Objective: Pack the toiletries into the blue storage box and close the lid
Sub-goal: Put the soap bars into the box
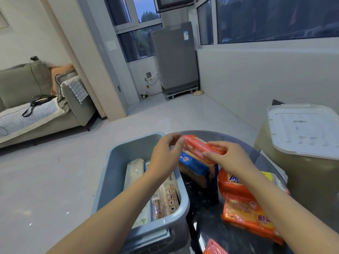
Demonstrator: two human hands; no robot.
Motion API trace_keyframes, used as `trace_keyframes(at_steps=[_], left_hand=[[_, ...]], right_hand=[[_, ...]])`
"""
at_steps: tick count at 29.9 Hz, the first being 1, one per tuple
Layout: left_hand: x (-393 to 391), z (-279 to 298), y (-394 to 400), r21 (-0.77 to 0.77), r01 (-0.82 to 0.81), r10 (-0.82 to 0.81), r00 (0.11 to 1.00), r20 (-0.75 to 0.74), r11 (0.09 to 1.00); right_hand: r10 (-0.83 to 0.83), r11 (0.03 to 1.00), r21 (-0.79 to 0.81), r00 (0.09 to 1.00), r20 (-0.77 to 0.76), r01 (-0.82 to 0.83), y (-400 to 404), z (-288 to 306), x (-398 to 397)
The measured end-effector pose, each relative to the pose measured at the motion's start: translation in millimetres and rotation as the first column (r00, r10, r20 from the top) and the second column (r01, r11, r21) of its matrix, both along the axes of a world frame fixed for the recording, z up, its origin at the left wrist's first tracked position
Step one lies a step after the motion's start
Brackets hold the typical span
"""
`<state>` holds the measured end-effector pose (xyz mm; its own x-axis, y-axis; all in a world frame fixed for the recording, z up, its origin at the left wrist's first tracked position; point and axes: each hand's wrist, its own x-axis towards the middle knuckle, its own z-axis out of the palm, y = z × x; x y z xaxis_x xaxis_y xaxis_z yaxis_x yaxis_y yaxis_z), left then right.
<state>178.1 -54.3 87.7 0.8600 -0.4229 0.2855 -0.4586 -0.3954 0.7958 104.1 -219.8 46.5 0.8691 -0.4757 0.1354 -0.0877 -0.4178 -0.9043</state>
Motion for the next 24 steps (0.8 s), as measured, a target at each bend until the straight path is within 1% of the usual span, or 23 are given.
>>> trace_keyframes(at_steps=[3, 5, 7, 9, 11, 13, 15, 16, 17, 18, 19, 21, 24], left_hand=[[3, 8, 1, -0.072, -0.043, 0.039, 0.998, -0.054, 0.996], [7, 15, 3, -0.066, -0.058, 0.051, 0.994, -0.1, 0.996], [10, 22, 6, -0.104, -0.035, 0.013, 0.977, -0.211, 0.994], [12, 27, 10, -0.185, -0.005, -0.063, 0.932, -0.358, 0.983], [16, 29, 16, -0.233, -0.051, -0.06, 0.895, -0.443, 0.971], [21, 29, 22, -0.279, -0.148, -0.007, 0.873, -0.487, 0.949], [27, 28, 27, -0.319, -0.244, 0.053, 0.86, -0.507, 0.916], [30, 29, 30, -0.337, -0.293, 0.087, 0.855, -0.512, 0.895], [33, 30, 32, -0.354, -0.346, 0.122, 0.843, -0.524, 0.869], [36, 30, 34, -0.37, -0.398, 0.15, 0.825, -0.545, 0.839], [39, 30, 37, -0.386, -0.438, 0.167, 0.808, -0.566, 0.812], [44, 30, 40, -0.392, -0.467, 0.187, 0.798, -0.573, 0.793], [45, 27, 40, -0.358, -0.44, 0.208, 0.822, -0.531, 0.824]], right_hand=[[0.07, 0.998, -0.007, 0.991, 0.117, -0.07, 4, 10, -11], [0.126, 0.992, -0.017, 0.979, 0.157, -0.125, 4, 16, -16], [0.226, 0.974, -0.033, 0.961, 0.157, -0.224, 4, 23, -17], [0.321, 0.946, -0.076, 0.941, 0.11, -0.314, 6, 29, -14], [0.375, 0.925, -0.087, 0.925, 0.066, -0.369, 9, 32, -5], [0.365, 0.931, -0.023, 0.927, 0.084, -0.365, 9, 32, 10], [0.253, 0.965, 0.049, 0.962, 0.103, -0.258, 5, 27, 28], [0.173, 0.984, 0.039, 0.983, 0.066, -0.176, 0, 22, 37], [0.106, 0.994, -0.014, 0.994, -0.003, -0.106, -6, 16, 46], [0.066, 0.994, -0.081, 0.994, -0.091, -0.073, -13, 9, 55], [0.048, 0.989, -0.13, 0.983, -0.18, -0.072, -19, 2, 61], [0.069, 0.985, -0.128, 0.949, -0.307, -0.113, -26, -10, 71], [0.1, 0.979, -0.132, 0.928, -0.36, -0.156, -28, -21, 82]])
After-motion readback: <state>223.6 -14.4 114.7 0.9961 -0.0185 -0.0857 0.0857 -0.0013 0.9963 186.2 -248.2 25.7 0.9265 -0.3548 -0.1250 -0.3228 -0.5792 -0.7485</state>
